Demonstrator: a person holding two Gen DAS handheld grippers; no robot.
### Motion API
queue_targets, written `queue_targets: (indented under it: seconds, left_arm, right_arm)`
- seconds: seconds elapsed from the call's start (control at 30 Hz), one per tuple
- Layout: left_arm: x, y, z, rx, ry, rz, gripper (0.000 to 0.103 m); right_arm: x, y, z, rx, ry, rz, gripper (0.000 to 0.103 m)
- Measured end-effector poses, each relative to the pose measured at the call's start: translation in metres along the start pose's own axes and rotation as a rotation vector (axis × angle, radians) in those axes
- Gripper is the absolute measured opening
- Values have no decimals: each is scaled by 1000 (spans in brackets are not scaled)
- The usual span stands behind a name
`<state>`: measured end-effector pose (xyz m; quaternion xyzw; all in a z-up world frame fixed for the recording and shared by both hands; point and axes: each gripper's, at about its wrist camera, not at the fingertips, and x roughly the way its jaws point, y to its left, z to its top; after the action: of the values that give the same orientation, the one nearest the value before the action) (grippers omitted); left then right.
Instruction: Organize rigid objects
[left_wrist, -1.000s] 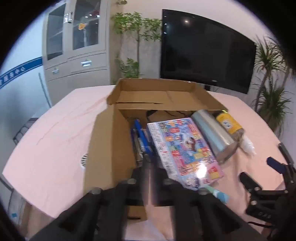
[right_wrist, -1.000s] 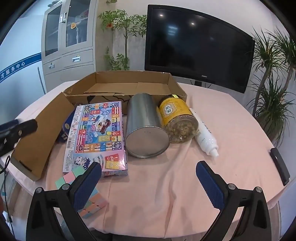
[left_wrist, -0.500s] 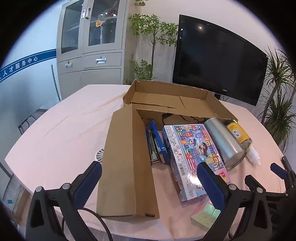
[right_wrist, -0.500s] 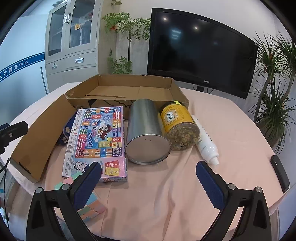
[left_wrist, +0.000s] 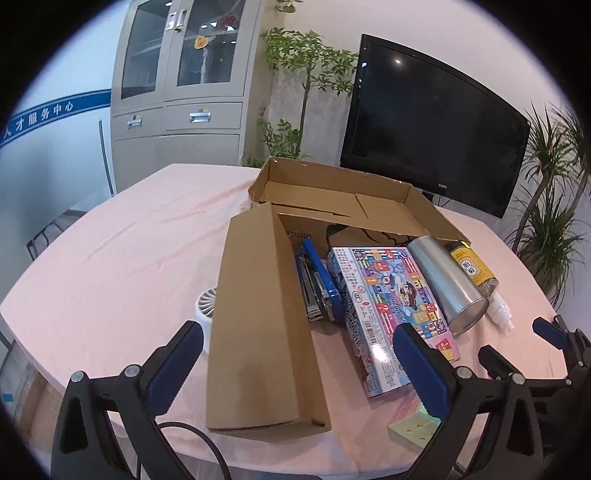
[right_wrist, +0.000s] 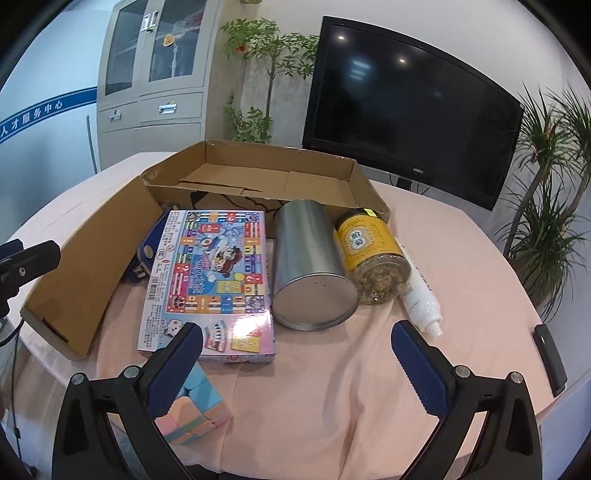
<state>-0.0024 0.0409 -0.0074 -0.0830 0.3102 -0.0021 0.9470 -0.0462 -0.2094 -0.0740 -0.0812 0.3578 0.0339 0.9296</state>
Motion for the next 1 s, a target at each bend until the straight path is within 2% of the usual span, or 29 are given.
queue_targets:
  seconds: [0.17,0.27,0.4,0.5,0.57,0.63,0.7,0.77,0.83,0.9,1.0]
  left_arm:
    - [6,28,-1,-89,44,-57,102]
    - [12,48,-2,-142,85,-80,102]
    - [28,72,-7,-216,174,-204,102]
    - [44,83,-12,-278,239,-304,100]
    - [52,87,-15,-312,272,-362,92]
    - [62,89,-14,-341,302,-444,69]
    - [67,84,-11,-325,316,-494,60]
    - [67,77,-7,-301,303,-528,60]
    - [63,67,1,-274,283,-614,56]
    - [59,51,9,-226,274,-707,49]
    - [61,35,20,-173,264,-757,49]
  right_arm:
    - [-5,17,5,-46,-11,38,103]
    - [-13,33,8,-87,-22,121,103]
    - [-27,66,9,-181,-25,297,103]
    - [-39,99,7,-286,-38,389,102]
    - [-45,120,6,-343,-38,437,101]
    - [-47,136,6,-361,-30,474,98]
    - [-48,149,8,-368,-11,509,93]
    - [-45,156,11,-363,20,537,85]
    - [-37,156,12,-353,51,557,73]
    - [-34,156,14,-340,67,548,72]
    - [-29,142,18,-301,57,490,71]
